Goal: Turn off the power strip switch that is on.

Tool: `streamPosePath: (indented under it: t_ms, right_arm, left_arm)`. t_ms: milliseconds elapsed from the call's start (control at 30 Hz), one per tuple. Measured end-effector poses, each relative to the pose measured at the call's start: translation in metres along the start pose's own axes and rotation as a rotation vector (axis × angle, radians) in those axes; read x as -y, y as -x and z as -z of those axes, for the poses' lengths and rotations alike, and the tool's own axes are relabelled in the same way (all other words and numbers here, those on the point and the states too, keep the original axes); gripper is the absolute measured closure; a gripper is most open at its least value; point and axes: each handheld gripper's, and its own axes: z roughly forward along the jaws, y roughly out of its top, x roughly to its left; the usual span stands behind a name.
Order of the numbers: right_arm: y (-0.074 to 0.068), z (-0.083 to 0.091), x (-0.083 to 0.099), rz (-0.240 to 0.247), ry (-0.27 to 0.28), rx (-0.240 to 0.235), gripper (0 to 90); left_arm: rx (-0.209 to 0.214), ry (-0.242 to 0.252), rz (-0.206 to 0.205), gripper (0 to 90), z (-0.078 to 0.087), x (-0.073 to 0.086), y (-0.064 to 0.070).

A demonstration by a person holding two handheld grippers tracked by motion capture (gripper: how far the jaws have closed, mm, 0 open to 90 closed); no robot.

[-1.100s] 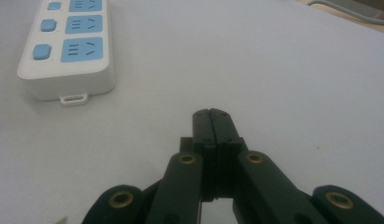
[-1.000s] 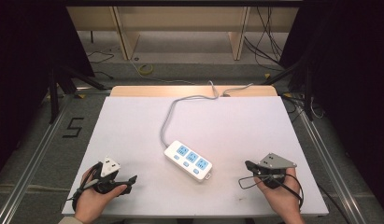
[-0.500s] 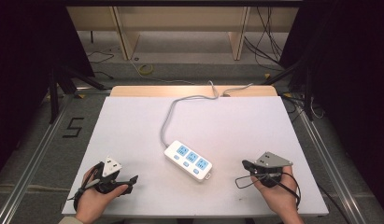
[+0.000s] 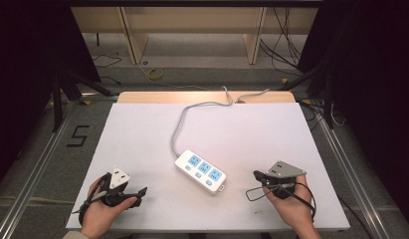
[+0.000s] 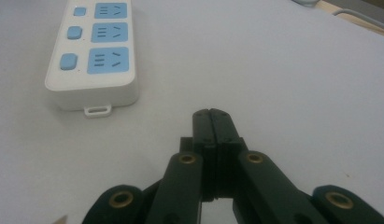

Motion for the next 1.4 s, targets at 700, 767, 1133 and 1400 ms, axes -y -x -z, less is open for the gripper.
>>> streamPosePath:
  t_ms: [700,767,1133,1400]
  right_arm:
    - [-0.009,-0.009,-0.01,0.026,-0.01,-0.03,90.0]
    - [-0.009,-0.01,-0.011,0.029,-0.009,-0.031,90.0]
    - [-0.013,-0.014,-0.017,0.041,-0.009,-0.042,90.0]
    - [-0.014,-0.015,-0.022,0.055,-0.013,-0.047,90.0]
  left_arm:
    - [-0.004,-0.005,-0.009,22.2,0.0,0.0,0.001]
    - [-0.005,-0.006,-0.011,22.3,0.0,0.0,0.001]
    - [-0.006,-0.004,-0.013,22.3,-0.001,-0.001,0.001]
    - [-0.006,-0.003,-0.017,22.4,-0.001,-0.001,0.001]
